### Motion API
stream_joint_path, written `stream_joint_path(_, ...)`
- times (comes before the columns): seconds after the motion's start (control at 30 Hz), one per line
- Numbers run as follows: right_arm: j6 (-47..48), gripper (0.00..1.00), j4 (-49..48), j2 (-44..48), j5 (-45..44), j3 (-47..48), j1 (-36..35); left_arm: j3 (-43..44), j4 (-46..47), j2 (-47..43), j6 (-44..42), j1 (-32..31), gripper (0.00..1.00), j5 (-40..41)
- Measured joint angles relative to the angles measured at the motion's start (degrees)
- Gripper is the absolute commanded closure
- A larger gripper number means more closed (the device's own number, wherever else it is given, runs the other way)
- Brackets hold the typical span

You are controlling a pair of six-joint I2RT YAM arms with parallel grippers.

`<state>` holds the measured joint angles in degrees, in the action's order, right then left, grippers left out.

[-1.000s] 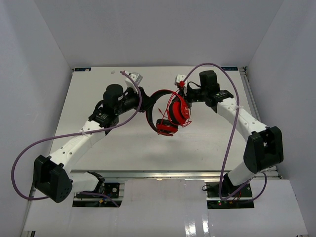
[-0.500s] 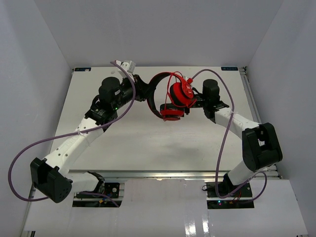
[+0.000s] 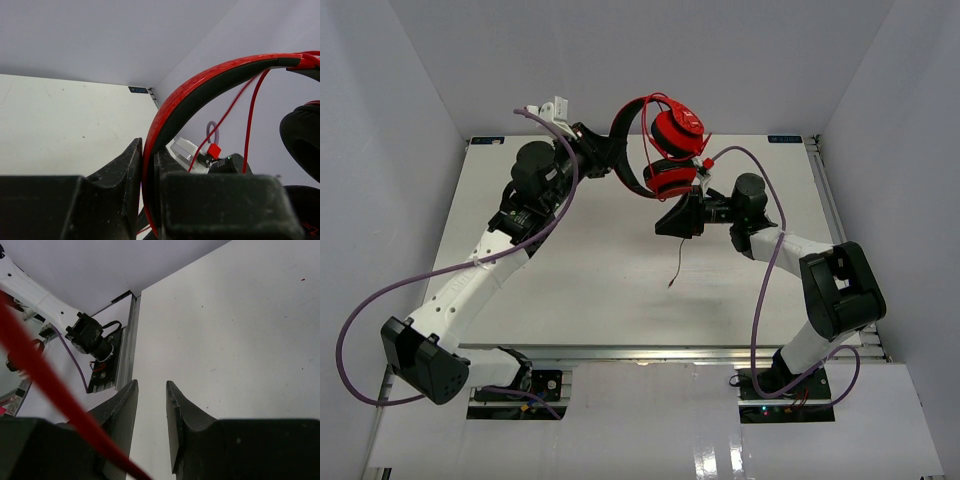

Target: Wrap the headphones

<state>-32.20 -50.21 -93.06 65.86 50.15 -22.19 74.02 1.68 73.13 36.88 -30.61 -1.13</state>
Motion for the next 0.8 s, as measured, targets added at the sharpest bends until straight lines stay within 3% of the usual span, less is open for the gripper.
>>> stream_joint_path(0.37,-1.1,0.59,-1.5,0.1,-1.1,-2.5,-0.1,0.0,0.1,0.1,3.2,0.0,1.0,12.0)
stream_joint_path(0.8,1.7,0.57,1.0,1.7,-2.2,-3.2,-0.1,0.0,0.0,-1.3,2.2,0.0,1.0,16.7)
